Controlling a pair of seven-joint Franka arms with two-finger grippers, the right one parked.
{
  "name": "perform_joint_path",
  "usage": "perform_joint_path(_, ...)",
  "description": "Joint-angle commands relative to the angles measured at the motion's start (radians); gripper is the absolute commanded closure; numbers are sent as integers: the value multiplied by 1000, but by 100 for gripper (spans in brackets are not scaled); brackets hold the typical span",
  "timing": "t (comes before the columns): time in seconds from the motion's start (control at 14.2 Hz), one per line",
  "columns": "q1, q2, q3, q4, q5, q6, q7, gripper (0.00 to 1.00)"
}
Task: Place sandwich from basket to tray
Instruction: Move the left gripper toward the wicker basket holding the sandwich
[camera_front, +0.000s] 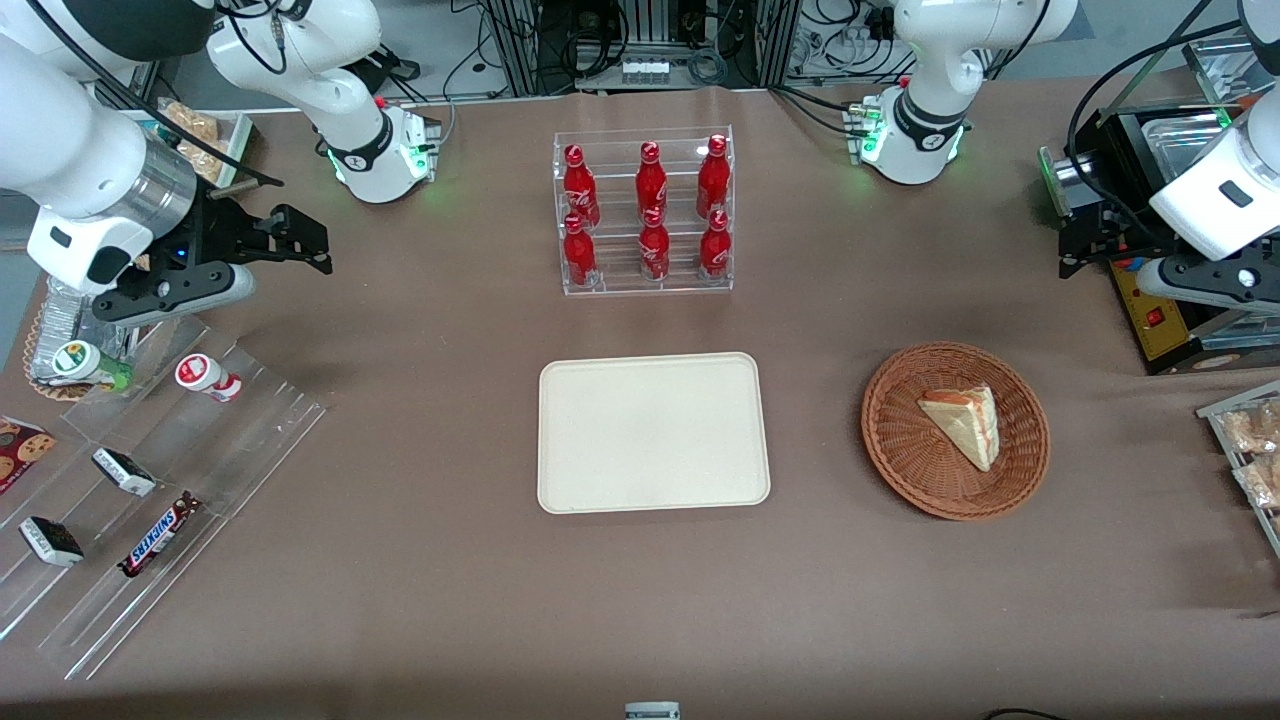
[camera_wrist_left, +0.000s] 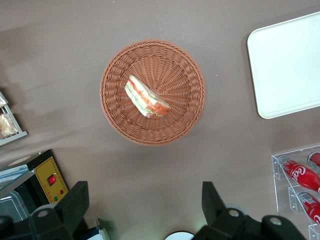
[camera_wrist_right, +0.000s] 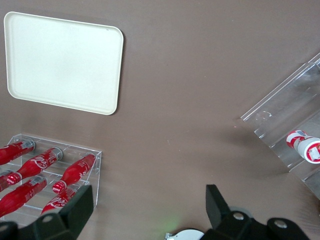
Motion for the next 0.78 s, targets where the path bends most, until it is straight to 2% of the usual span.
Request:
perform_joint_path(0.0,-1,6,2,20,-1,-22,15,0)
perform_joint_path(0.49,-1,4,2,17,8,-48,18,0)
perform_joint_path(0.71,0,4,5,-45,11,-16,-11,0)
